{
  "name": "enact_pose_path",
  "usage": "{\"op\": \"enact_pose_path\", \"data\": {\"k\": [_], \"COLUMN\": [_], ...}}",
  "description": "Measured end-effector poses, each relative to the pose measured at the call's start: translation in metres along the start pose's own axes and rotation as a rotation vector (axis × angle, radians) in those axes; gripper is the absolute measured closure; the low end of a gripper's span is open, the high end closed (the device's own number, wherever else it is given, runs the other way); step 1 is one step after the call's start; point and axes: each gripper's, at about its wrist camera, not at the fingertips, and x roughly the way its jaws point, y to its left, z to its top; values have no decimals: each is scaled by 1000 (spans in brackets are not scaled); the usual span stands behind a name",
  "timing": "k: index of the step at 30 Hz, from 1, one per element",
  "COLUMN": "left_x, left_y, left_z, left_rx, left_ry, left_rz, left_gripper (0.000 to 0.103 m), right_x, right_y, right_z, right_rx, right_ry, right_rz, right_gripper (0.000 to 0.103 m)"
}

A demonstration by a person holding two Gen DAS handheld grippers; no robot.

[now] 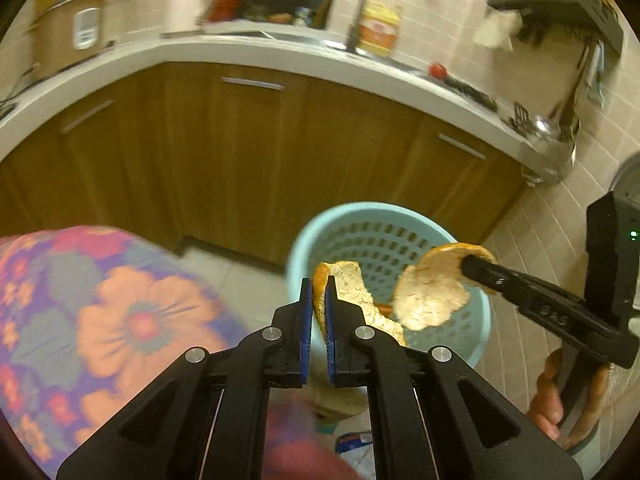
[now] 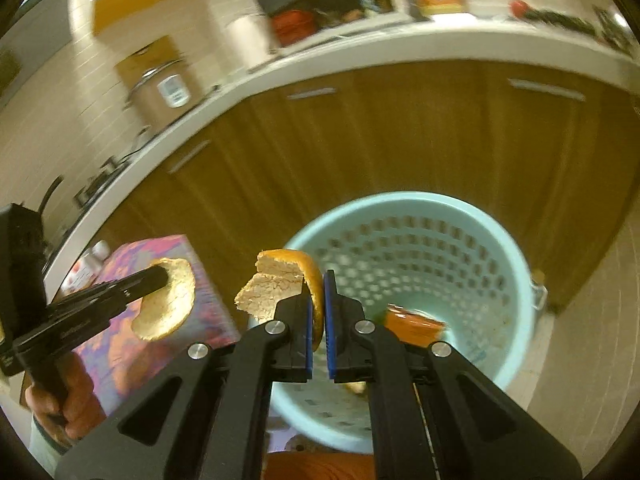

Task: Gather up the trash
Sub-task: 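Carry both peel pieces over the blue basket and open both tools, then return both tools to the table toward the milk carton and bottle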

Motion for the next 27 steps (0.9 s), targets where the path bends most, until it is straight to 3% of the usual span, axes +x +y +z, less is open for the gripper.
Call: {"op": "enact_pose_path", "data": {"k": [3, 11, 14, 16, 17, 21, 27], "left_x": [27, 73, 77, 75, 74, 65, 42], "left_y": [-21, -46, -47, -46, -47, -45, -39], "left_z": [5, 5, 5, 5, 6, 5, 3], "left_rx": [32, 66, 67, 65, 65, 63, 38], "left_ry": [37, 123, 132, 123, 118, 112, 80], "left_rz": [-4, -24, -20, -16, -14, -28, -34], "left_gripper": [99, 97, 87, 62, 62, 61, 60], "right_x": [10, 37, 44, 49, 51, 46, 32], "right_y": [-22, -48, -53, -57, -57, -61, -50], "right_z": [-1, -3, -7, -11, -11, -14, -13], "right_rx": [31, 57, 61, 70, 85, 103, 86], "right_ry": [23, 104, 128, 150, 155, 140, 121], "right_rz": [-54, -91, -107, -109, -95, -97, -74], "right_gripper": [100, 99, 96, 89, 86, 56, 55]}}
